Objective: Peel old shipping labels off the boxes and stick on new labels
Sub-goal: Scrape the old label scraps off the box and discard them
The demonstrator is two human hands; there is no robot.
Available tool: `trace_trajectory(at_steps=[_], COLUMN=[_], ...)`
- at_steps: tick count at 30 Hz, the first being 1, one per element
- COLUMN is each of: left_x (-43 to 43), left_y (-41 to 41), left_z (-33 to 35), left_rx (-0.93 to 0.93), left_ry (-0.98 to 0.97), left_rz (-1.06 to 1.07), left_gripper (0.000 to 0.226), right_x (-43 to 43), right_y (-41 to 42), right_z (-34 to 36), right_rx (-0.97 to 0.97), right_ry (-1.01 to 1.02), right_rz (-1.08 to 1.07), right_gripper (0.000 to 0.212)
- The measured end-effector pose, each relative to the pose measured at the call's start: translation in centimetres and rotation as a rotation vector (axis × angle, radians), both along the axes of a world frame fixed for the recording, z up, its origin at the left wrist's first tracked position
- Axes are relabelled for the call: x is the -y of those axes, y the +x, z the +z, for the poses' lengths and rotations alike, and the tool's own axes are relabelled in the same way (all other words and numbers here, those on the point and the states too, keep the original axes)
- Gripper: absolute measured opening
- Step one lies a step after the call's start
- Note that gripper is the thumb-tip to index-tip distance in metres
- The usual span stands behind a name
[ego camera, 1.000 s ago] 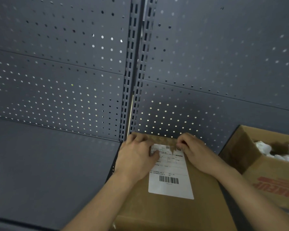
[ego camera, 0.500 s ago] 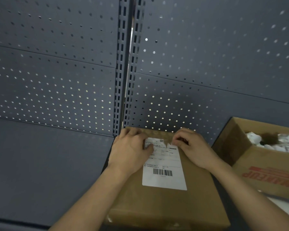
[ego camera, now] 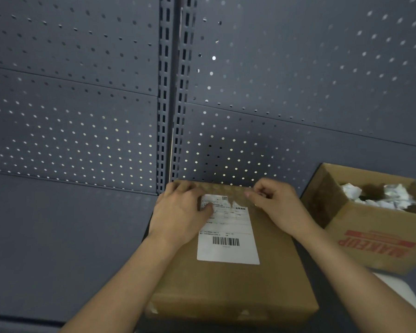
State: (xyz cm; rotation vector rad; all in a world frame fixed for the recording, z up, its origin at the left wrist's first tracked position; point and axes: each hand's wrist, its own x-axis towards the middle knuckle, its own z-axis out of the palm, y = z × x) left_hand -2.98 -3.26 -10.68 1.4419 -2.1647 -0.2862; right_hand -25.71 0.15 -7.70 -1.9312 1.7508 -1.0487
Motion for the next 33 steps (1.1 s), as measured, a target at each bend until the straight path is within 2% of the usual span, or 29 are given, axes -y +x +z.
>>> trace_trajectory(at_steps=[3,6,8,12,16,26,33], left_x=[0.0,0.1,0.1,0.2,0.3,0.2,0.3], left_y=[0.0,-0.1,-0.1,-0.1,-0.2,-0.2,-0.2], left_z=[0.0,0.0,0.0,-0.1,-0.1,-0.1,-0.2], left_rx=[0.0,0.003,0.008,0.014,0.014,0.016,0.021], left_ry=[-0.004,0.0,0.004,0.008,0.005,-0.003,-0.004], left_rz=[-0.001,-0.003,-0.005,-0.005,-0.008,-0.007,-0.012], left_gripper=[0.04,0.04,0.041,0.04,0.042,0.043,0.042], right_x=[-0.6,-0.8,-1.0,-1.5,-1.2,-0.7,-0.6], right_y=[-0.3,-0.7,-0.9,-0.6,0.2,1.5,2.1], right_z=[0.1,0.2,0.5,1.0,1.5,1.8,2.0], right_rx=[0.048,0.025,-0.038,-0.261,-0.446,-0.642,-0.549], right_ry=[0.027,0.054,0.105,0.168,0.227,0.294,0.344], right_rz=[0.011,-0.022,-0.018,0.001,-0.013,0.007,-0.048], right_gripper=[0.027,0.014,0.03,0.014,0.011,0.017,0.022])
